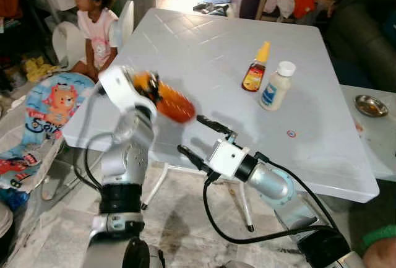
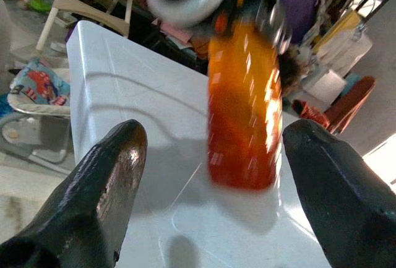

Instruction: Restocking fridge

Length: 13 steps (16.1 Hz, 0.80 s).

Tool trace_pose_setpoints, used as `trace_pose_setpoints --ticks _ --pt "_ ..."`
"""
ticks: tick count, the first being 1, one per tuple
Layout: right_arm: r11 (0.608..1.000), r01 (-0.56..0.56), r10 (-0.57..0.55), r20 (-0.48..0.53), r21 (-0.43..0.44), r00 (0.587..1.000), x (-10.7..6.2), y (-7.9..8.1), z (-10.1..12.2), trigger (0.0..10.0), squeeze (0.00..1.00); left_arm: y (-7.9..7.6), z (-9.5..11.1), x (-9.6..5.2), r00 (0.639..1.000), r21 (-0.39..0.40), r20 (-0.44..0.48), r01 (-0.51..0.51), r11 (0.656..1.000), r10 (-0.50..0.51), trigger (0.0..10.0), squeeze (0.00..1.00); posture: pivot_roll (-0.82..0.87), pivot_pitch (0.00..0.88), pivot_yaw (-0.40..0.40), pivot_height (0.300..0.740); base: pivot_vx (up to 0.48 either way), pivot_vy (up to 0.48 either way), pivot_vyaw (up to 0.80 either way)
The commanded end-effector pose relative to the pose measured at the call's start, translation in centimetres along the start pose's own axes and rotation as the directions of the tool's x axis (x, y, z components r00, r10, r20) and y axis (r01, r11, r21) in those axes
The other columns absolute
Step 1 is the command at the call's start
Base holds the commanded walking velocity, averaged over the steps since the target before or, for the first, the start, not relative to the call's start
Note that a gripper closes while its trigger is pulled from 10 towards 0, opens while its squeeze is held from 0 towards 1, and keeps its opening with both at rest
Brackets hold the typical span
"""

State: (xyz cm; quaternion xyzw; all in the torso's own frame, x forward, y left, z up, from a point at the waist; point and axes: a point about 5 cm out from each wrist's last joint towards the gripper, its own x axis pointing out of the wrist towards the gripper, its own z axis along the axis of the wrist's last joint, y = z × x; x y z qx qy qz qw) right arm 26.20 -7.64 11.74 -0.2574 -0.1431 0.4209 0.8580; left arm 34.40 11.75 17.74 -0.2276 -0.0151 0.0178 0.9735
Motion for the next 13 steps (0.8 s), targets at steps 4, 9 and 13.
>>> trace_pose_setpoints --ticks 4,9,13 --pt "0.999 0.011 -0.010 -0.030 0.040 1.000 -0.5 -0.1 0.0 10.0 0.00 -6.2 4.0 -1.0 0.915 0.407 0.285 0.154 0.901 -0.285 10.0 0.00 0.02 0.000 -0.029 0.740 0.000 0.000 0.00" --pt "1.000 0.019 -0.018 -0.112 0.012 0.994 -1.2 -0.1 -1.4 10.0 0.00 -6.8 0.6 -2.3 0.855 0.706 0.191 0.222 0.673 -0.482 10.0 0.00 0.02 0.000 -0.025 0.740 0.000 0.000 0.00" --pt "1.000 0.004 -0.004 -0.144 0.000 0.990 -1.1 0.0 -1.6 10.0 0.00 -7.7 -4.0 -3.4 0.803 0.748 -0.088 0.444 0.493 -0.589 10.0 0.00 0.02 0.000 -0.025 0.740 0.000 0.000 0.00"
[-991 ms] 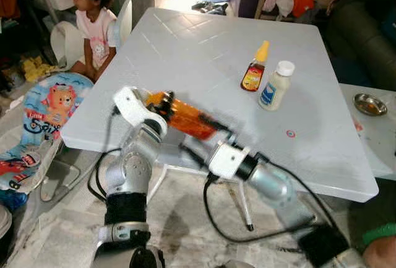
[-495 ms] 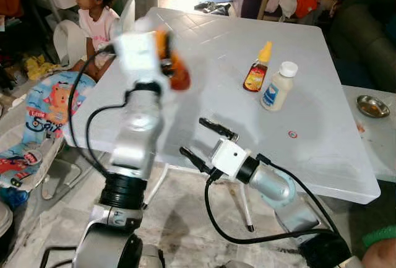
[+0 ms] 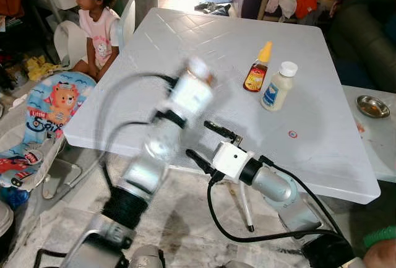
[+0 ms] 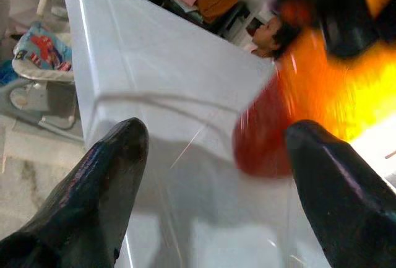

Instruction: Restocking fridge

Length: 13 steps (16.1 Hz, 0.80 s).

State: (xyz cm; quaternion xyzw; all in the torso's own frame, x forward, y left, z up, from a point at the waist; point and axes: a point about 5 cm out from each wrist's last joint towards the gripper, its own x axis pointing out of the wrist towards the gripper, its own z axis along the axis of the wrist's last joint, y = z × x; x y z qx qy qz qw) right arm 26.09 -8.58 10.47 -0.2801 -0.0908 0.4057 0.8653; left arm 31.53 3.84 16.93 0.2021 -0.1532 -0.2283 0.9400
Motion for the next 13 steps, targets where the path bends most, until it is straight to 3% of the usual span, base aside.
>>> trace_pose_setpoints --ticks 1,6,8,10,13 --pt "1.000 0.003 -0.003 -0.026 -0.005 1.000 -0.2 -0.3 -0.4 10.0 0.00 -0.6 0.8 0.5 0.998 0.003 0.022 0.057 0.998 -0.057 10.0 0.00 0.02 0.000 -0.025 0.740 0.000 0.000 0.00" --pt "1.000 -0.027 0.026 -0.035 -0.014 0.999 0.4 0.5 -0.3 10.0 0.00 -2.1 1.8 3.5 0.978 0.092 -0.025 0.210 0.973 -0.209 10.0 0.00 0.03 0.000 -0.011 0.740 0.000 0.000 0.00" --pt "1.000 -0.028 0.027 -0.035 -0.015 0.999 0.5 0.6 -0.2 10.0 0.00 -3.2 1.9 4.0 0.957 0.133 -0.056 0.291 0.947 -0.286 10.0 0.00 0.03 0.000 -0.004 0.740 0.000 0.000 0.00" --pt "0.999 -0.029 0.029 -0.036 -0.018 0.999 0.6 0.7 -0.2 10.0 0.00 -4.2 1.3 4.5 0.927 0.123 -0.135 0.367 0.922 -0.351 10.0 0.00 0.02 0.000 0.003 0.740 0.000 0.000 0.00" --pt "0.998 -0.039 0.041 -0.064 0.039 0.997 -0.4 0.7 -0.5 10.0 0.00 -2.7 0.6 5.4 0.952 0.109 -0.179 0.271 0.956 -0.249 10.0 0.00 0.03 0.000 0.005 0.740 0.000 0.000 0.00"
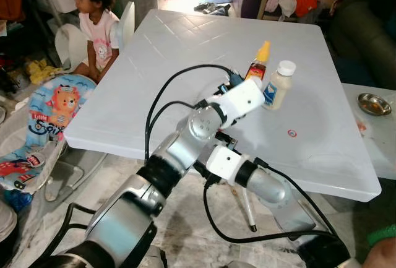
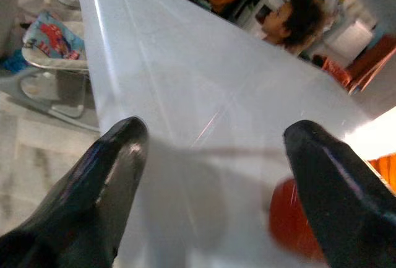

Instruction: Restocking fridge

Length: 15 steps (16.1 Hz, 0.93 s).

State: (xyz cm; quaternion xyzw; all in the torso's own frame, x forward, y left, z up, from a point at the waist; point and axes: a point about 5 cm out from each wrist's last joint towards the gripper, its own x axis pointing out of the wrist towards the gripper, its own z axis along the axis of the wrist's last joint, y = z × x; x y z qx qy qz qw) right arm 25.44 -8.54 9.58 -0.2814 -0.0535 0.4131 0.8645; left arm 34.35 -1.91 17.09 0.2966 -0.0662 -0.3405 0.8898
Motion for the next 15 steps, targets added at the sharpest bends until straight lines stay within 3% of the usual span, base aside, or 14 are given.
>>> trace_pose_setpoints --ticks 1,2,4,6,7,9,12,15 --pt "0.999 0.005 -0.004 -0.029 0.034 1.000 -1.1 -0.3 -0.4 10.0 0.00 1.9 -0.7 -0.1 0.996 -0.007 -0.036 -0.078 0.997 0.078 10.0 0.00 0.03 0.000 0.006 0.740 0.000 0.000 0.00" --pt "0.997 0.035 -0.030 -0.069 0.074 0.997 -2.0 -0.4 -1.0 10.0 0.00 2.7 -1.0 -0.2 0.992 -0.018 -0.047 -0.118 0.993 0.117 10.0 0.00 0.02 0.000 0.007 0.740 0.000 0.000 0.00" --pt "0.958 0.124 -0.085 -0.154 0.259 0.984 -4.1 -0.1 -2.1 10.0 0.00 4.7 -1.8 -0.5 0.974 -0.057 -0.078 -0.218 0.974 0.213 10.0 0.00 0.01 0.000 0.007 0.740 0.000 0.000 0.00" --pt "0.919 0.229 -0.172 -0.194 0.322 0.966 -5.0 -0.2 -2.2 10.0 0.00 5.7 -2.3 -0.6 0.955 -0.082 -0.107 -0.285 0.955 0.276 10.0 0.00 0.01 0.000 0.005 0.740 0.000 0.000 0.00" --pt "0.868 0.361 -0.309 -0.198 0.342 0.930 -6.0 -0.9 -1.7 10.0 0.00 5.9 -2.7 -0.6 0.952 -0.099 -0.126 -0.290 0.952 0.277 10.0 0.00 0.00 0.000 0.005 0.740 0.000 0.000 0.00" --pt "0.814 0.477 -0.442 -0.179 0.330 0.879 -7.1 -1.7 -0.7 10.0 0.00 5.5 -3.2 -0.5 0.960 -0.157 -0.154 -0.258 0.953 0.235 10.0 0.00 -0.01 0.000 0.008 0.740 0.000 0.000 0.00" --pt "0.770 0.546 -0.499 -0.222 0.331 0.838 -8.2 -1.4 0.0 10.0 0.00 4.6 -4.2 -0.3 0.962 -0.239 -0.224 -0.207 0.949 0.153 10.0 0.00 -0.03 0.000 0.021 0.740 0.000 0.000 0.00" --pt "0.772 0.552 -0.506 -0.219 0.315 0.834 -8.3 -1.6 0.2 10.0 0.00 4.7 -4.4 -0.2 0.959 -0.263 -0.245 -0.208 0.942 0.144 10.0 0.00 -0.04 0.000 0.027 0.740 0.000 0.000 0.00"
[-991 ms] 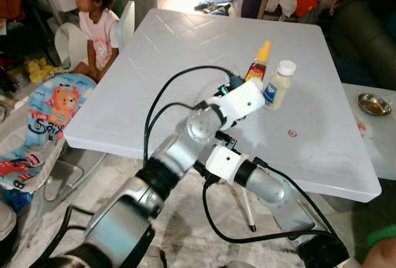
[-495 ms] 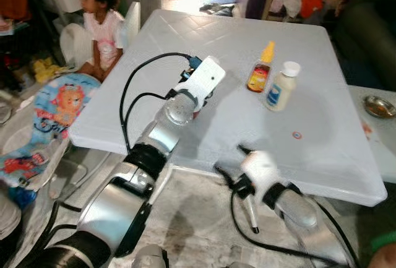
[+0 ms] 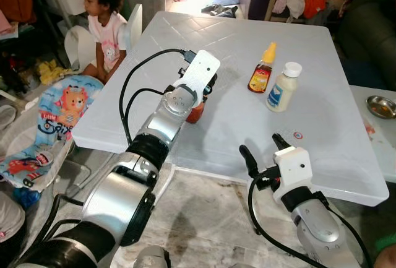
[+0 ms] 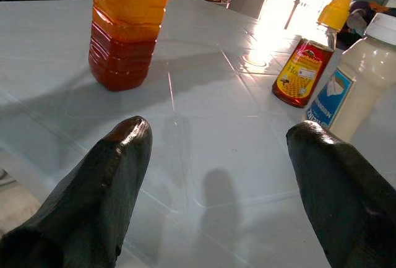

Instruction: Restocking fridge

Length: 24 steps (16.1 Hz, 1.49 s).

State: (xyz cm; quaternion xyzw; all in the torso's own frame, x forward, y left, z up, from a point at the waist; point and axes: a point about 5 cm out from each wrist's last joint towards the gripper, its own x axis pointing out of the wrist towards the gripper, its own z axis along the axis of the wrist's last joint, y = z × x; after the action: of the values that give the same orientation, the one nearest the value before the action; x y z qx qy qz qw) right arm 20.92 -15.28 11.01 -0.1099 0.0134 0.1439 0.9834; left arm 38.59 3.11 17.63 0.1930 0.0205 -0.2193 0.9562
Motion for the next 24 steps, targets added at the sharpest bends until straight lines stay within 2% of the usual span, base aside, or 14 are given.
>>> trace_pose_setpoints --ticks 1,2,8,11,15,18,24 --pt "1.000 0.011 -0.011 0.022 -0.017 1.000 0.0 -0.3 0.8 10.0 0.00 -0.5 -1.3 0.0 0.997 -0.038 -0.069 0.032 0.999 -0.034 10.0 0.66 -0.04 0.000 0.025 0.740 0.000 0.000 0.00" --pt "1.000 0.010 -0.010 0.020 -0.018 1.000 0.0 -0.2 0.9 10.0 0.00 -0.4 -1.2 0.1 0.997 -0.071 -0.069 0.040 0.997 -0.045 10.0 1.00 -0.04 0.000 0.023 0.740 0.000 0.000 0.00" --pt "1.000 -0.001 0.002 0.030 -0.026 1.000 0.4 0.0 1.2 10.0 0.00 0.0 -0.8 0.2 0.999 -0.061 -0.044 0.002 0.998 -0.005 10.0 1.00 -0.04 0.000 0.021 0.740 0.000 0.000 0.00" --pt "1.000 -0.008 0.008 0.034 -0.026 0.999 0.6 0.2 1.3 10.0 0.00 1.2 -0.2 0.2 0.997 -0.074 -0.021 -0.078 0.994 0.077 10.0 1.00 -0.04 0.000 0.020 0.740 0.000 0.000 0.00" --pt "0.999 -0.012 0.014 0.040 -0.031 0.999 0.8 0.3 1.4 10.0 0.00 2.6 -0.9 -0.1 0.986 -0.065 -0.037 -0.165 0.984 0.163 10.0 1.00 -0.03 0.000 0.016 0.740 0.000 0.000 0.00" --pt "0.999 -0.020 0.021 0.046 -0.033 0.999 1.1 0.3 1.5 10.0 0.00 4.3 -1.1 -0.4 0.969 -0.095 -0.024 -0.247 0.964 0.246 10.0 1.00 -0.03 0.000 0.011 0.740 0.000 0.000 0.00" --pt "0.999 -0.027 0.029 0.053 -0.040 0.998 1.4 0.2 1.5 10.0 0.00 5.4 -1.7 -1.4 0.959 -0.130 -0.006 -0.282 0.951 0.284 10.0 1.00 -0.02 0.000 0.003 0.740 0.000 0.000 0.00"
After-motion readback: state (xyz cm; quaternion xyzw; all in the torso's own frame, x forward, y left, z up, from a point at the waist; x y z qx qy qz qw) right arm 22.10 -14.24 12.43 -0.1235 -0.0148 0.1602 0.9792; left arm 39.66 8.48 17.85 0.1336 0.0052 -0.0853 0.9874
